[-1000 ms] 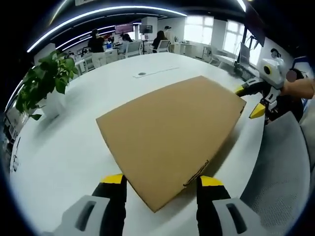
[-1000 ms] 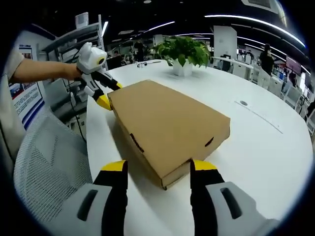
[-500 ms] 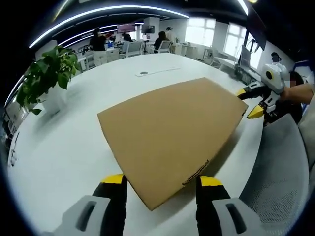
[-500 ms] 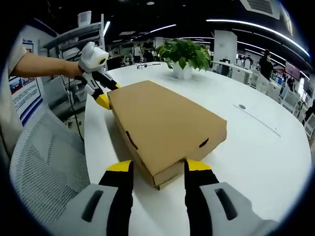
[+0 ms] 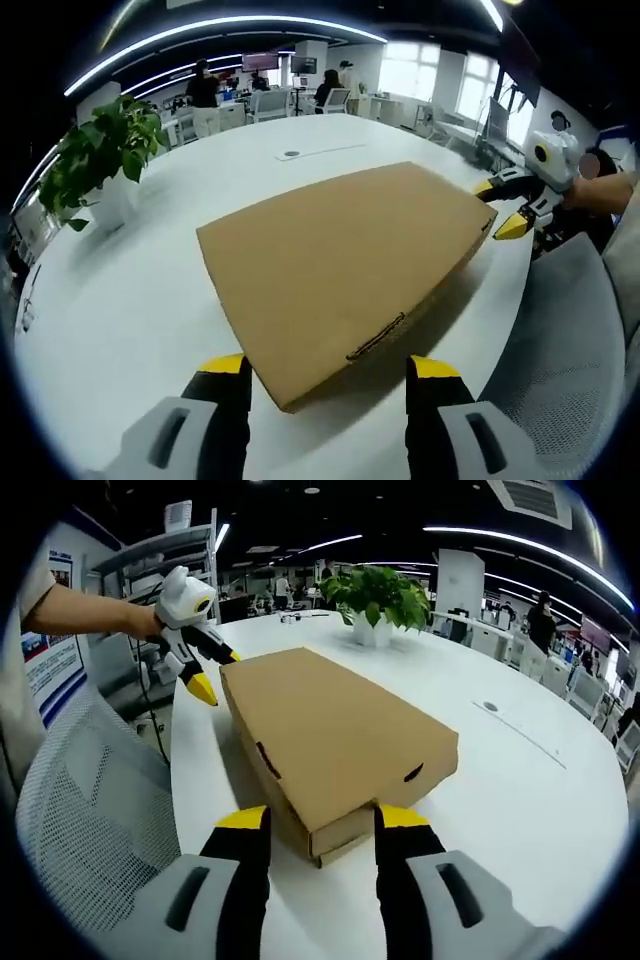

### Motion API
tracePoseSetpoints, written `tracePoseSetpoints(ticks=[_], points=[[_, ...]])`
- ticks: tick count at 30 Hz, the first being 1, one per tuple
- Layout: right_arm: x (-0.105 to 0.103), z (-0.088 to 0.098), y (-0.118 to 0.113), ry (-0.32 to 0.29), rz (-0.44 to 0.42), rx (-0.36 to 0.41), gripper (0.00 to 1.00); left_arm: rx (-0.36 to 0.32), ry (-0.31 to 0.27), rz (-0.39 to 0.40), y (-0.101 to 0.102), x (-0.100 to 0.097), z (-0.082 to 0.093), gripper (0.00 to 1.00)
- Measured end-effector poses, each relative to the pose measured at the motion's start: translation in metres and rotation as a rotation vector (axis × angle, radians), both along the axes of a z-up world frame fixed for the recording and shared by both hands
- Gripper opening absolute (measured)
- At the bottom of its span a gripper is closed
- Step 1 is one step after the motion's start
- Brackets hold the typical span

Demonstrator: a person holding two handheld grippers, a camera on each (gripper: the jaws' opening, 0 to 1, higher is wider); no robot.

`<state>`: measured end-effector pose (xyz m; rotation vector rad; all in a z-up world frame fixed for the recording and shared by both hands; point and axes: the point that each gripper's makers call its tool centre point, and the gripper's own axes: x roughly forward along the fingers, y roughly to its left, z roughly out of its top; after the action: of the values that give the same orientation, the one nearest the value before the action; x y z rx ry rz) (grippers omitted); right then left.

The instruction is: Operate the shoe box by opening the lid, removing the specified soft item, and placing it in the target area until the item is outside and the box remains undamaged.

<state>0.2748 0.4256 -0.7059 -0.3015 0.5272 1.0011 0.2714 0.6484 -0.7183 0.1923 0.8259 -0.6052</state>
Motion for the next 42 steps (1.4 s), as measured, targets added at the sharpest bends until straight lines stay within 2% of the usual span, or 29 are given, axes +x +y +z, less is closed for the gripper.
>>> tracePoseSetpoints(ticks=[11, 13, 15, 18, 25, 28, 35, 42], points=[[-0.002, 0.024, 0.003, -0.020, -0.028, 0.039, 0.44, -0.057, -0.054, 0.047, 0.001, 0.001, 0.024, 0.65], [-0.002, 0.028, 0.004, -0.018, -0.025, 0.047, 0.47, -0.032, -0.086, 0.020, 0.001, 0.001, 0.027, 0.65], [-0.002, 0.031, 0.004, -0.022, -0.022, 0.049, 0.47, -0.026, -0.092, 0.011, 0.000, -0.001, 0.028, 0.67], [-0.001, 0.034, 0.004, -0.029, -0.018, 0.050, 0.47, -0.047, -0.096, 0.028, -0.001, 0.000, 0.033, 0.69], [0.003, 0.048, 0.005, -0.051, -0.016, 0.055, 0.48, -0.064, -0.128, 0.053, 0.000, 0.005, 0.047, 0.68], [0.006, 0.057, 0.005, -0.065, -0.019, 0.067, 0.49, -0.068, -0.155, 0.059, 0.000, 0.009, 0.059, 0.68], [0.018, 0.075, 0.007, -0.096, -0.026, 0.087, 0.52, -0.047, -0.206, 0.058, 0.000, 0.021, 0.081, 0.69], [0.026, 0.082, 0.007, -0.136, -0.009, 0.065, 0.52, -0.028, -0.230, 0.063, 0.002, 0.031, 0.090, 0.66]])
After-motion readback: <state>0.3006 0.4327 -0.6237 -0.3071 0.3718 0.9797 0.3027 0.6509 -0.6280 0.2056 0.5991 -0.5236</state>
